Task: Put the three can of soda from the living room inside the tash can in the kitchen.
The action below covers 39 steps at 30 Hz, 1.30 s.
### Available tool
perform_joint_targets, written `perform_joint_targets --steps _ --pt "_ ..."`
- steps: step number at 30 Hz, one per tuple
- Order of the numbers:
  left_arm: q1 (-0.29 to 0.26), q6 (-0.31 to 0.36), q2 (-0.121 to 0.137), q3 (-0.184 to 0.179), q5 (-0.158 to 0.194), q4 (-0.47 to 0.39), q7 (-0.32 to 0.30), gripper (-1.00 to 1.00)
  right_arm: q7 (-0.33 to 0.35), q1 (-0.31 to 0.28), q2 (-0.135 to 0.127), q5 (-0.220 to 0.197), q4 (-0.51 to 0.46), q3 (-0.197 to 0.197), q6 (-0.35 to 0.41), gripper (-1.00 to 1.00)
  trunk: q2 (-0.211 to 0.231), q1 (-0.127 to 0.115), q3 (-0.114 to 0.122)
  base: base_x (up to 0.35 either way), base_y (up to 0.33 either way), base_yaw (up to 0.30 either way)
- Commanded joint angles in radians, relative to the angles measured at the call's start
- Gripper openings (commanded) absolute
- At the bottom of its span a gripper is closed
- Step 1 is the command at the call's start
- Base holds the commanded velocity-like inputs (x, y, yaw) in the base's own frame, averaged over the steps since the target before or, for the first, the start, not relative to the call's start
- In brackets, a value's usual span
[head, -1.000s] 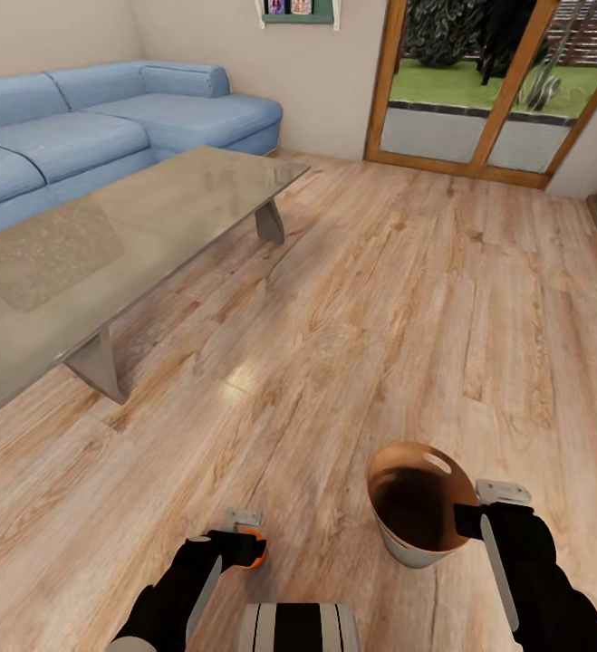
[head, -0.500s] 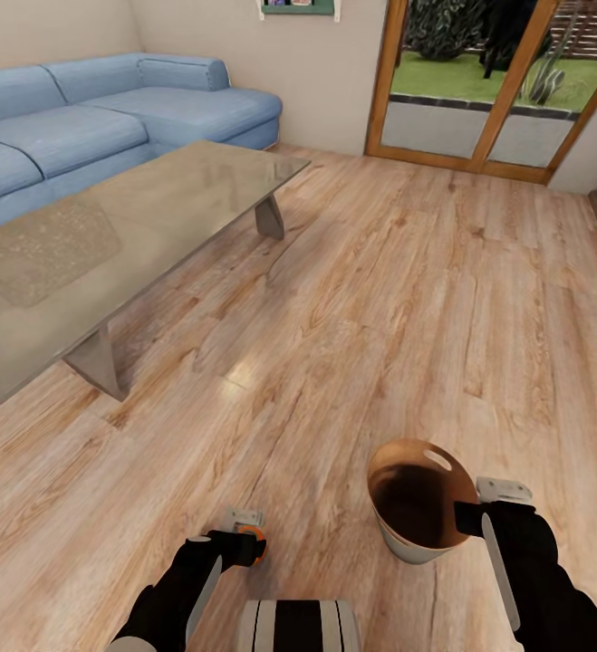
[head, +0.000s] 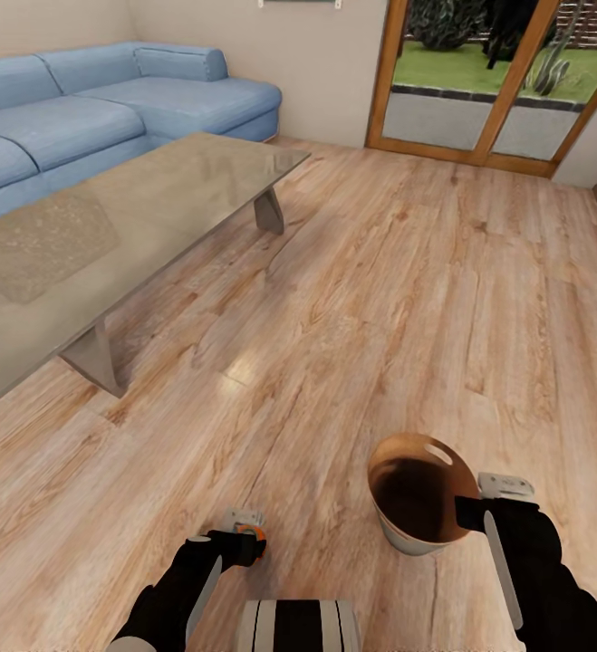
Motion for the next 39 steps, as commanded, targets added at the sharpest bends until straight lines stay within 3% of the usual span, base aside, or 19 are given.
perform_joint_targets --steps 1,39 --pt "0.0 0.0 0.0 0.0 0.0 0.0 0.0 1.0 0.002 0.0 0.0 0.009 0.001 0.0 0.0 -1.0 0.0 0.002 0.0 0.0 0.0 0.0" --pt "0.0 -0.001 0.0 0.0 -0.004 0.001 0.003 1.0 0.002 0.0 -0.001 0.009 -0.036 0.001 0.0 -1.0 0.0 0.002 0.0 0.0 0.0 0.0"
